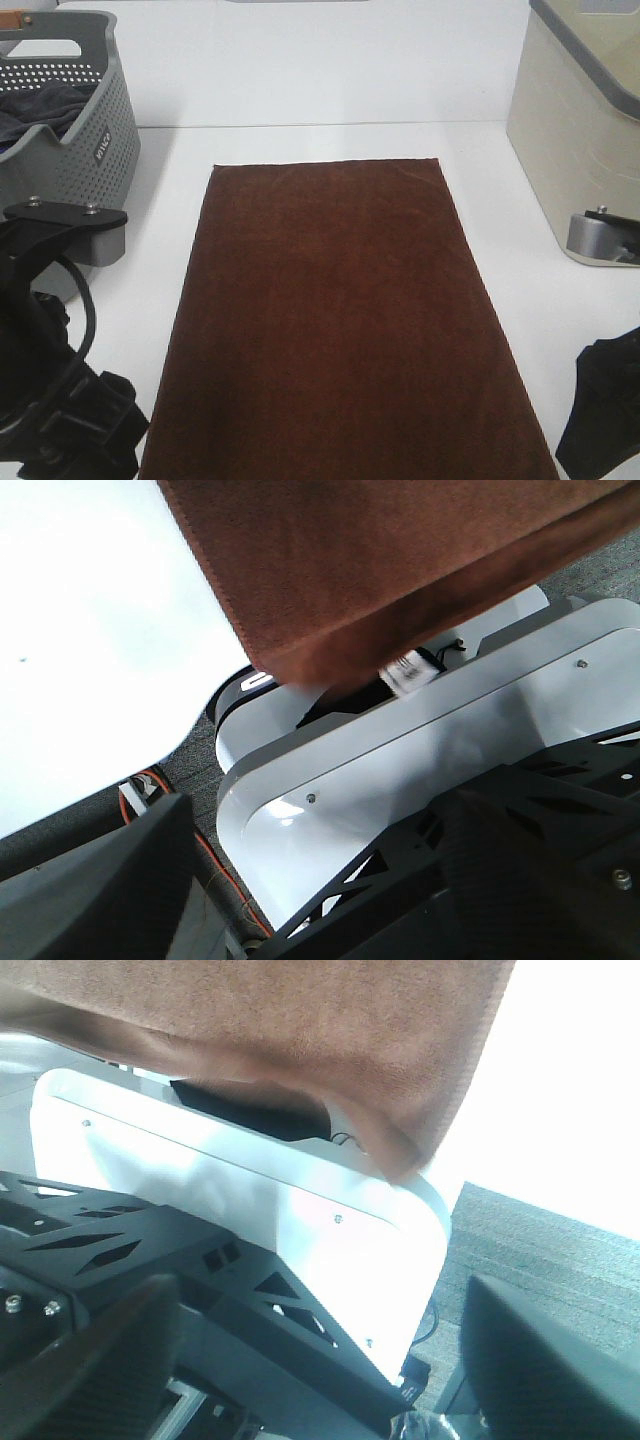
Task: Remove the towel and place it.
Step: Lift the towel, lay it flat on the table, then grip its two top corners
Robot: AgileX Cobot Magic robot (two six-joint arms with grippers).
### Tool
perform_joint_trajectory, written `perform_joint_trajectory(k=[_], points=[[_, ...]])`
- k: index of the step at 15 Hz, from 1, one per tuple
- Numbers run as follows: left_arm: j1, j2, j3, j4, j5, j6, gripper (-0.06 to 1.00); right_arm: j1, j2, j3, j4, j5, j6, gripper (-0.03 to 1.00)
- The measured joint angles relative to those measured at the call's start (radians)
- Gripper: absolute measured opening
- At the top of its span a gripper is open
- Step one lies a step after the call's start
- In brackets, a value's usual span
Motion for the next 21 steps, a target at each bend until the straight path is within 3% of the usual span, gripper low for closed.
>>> perform_joint_trajectory(k=[3,6,12,15,19,21], points=[[0.0,0.0,0.0,0.01,-0.009,0.003,0.68,0.0,0.0,0.0,0.005,0.006,0.0,0.79],[0.018,0.0,0.0,0.076,-0.112,-0.033,0.68,0.0,0.0,-0.003,0.005,-0.071,0.0,0.78],[0.22,0.004,-0.023,0.115,-0.345,-0.051,0.67,0.0,0.002,-0.239,-0.008,-0.235,0.0,0.58],[0.307,0.082,-0.153,0.116,-0.398,0.027,0.6,0.0,0.11,-0.453,-0.014,-0.295,0.0,0.55],[0.321,0.221,-0.286,0.126,-0.398,0.073,0.59,0.0,0.295,-0.619,-0.041,-0.296,0.0,0.55],[0.321,0.391,-0.459,0.154,-0.397,0.095,0.59,0.0,0.493,-0.793,-0.05,-0.297,0.0,0.54]])
